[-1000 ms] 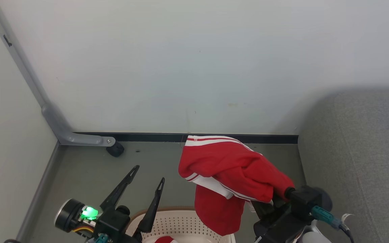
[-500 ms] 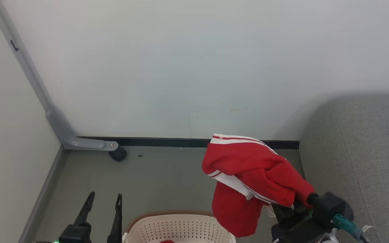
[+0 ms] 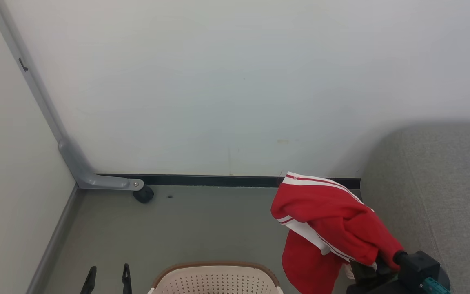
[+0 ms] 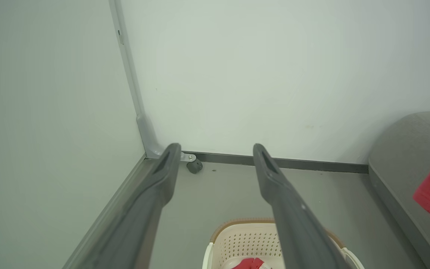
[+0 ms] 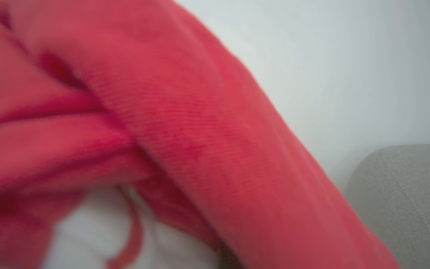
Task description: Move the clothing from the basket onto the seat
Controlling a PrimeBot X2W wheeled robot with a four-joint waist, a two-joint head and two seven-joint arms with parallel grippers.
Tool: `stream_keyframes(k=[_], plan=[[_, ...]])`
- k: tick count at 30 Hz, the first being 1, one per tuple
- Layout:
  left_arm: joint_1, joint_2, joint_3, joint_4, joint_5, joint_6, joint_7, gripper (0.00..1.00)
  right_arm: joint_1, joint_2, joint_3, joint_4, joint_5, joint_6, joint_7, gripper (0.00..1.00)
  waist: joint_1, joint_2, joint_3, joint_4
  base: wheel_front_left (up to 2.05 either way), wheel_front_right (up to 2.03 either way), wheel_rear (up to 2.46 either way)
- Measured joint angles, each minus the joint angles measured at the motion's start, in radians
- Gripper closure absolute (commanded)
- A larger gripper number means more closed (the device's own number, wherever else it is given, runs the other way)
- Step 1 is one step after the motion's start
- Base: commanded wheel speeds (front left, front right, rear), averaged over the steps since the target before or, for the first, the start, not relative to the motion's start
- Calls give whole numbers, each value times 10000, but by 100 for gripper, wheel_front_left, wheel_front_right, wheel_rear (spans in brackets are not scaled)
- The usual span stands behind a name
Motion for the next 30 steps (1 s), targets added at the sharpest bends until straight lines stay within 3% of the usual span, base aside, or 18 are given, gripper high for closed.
stream_keyframes(k=[17, 30], plan=[[260, -416, 504, -629, 1011, 50, 0, 0, 256, 90, -295, -293, -265, -54, 0, 100, 0, 0, -83, -220, 0, 0, 0], [616, -462, 535, -1185, 1170, 8, 0, 0, 216, 165, -458, -435, -610, 33, 0, 100, 0, 0, -19, -1237, 0, 0, 0]])
